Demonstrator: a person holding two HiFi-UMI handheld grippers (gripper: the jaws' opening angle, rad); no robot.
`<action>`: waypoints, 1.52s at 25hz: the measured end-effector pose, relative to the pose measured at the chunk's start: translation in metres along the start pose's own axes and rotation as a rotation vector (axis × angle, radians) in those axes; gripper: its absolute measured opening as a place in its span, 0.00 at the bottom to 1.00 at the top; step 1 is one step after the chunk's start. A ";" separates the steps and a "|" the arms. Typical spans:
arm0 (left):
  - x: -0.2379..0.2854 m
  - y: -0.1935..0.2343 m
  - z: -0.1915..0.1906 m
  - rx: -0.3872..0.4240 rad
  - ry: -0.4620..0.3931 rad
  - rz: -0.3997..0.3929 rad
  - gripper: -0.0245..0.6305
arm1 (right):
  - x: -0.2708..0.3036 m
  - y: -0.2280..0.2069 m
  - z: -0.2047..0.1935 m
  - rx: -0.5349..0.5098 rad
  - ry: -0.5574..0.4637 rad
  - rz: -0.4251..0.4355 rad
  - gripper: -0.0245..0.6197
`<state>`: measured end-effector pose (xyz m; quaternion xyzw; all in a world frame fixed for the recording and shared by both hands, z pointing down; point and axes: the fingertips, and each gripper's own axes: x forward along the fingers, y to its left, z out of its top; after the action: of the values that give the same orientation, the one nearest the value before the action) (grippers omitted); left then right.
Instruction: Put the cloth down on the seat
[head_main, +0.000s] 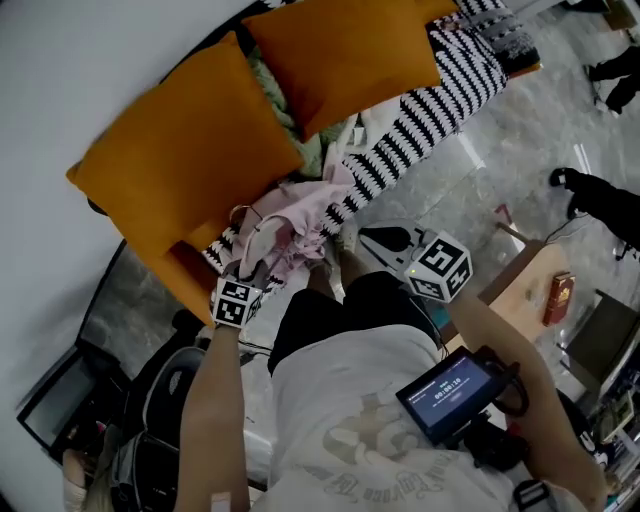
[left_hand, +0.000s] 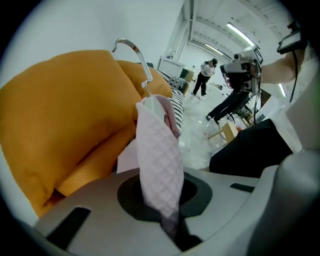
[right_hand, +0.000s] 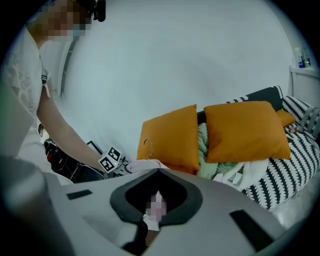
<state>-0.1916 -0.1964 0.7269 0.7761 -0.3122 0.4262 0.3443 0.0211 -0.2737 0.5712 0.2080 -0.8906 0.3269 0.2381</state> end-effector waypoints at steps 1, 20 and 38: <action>0.004 0.000 -0.003 -0.017 0.002 -0.002 0.08 | 0.001 -0.002 -0.003 0.000 0.000 0.003 0.06; 0.065 0.009 -0.043 -0.288 0.013 0.009 0.08 | 0.078 -0.017 -0.018 -0.046 0.046 0.139 0.06; 0.108 0.035 -0.089 -0.332 0.083 -0.038 0.07 | 0.092 -0.025 -0.068 -0.097 0.135 0.179 0.06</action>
<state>-0.2109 -0.1659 0.8661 0.6962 -0.3490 0.3939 0.4882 -0.0199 -0.2647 0.6801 0.0935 -0.9024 0.3166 0.2770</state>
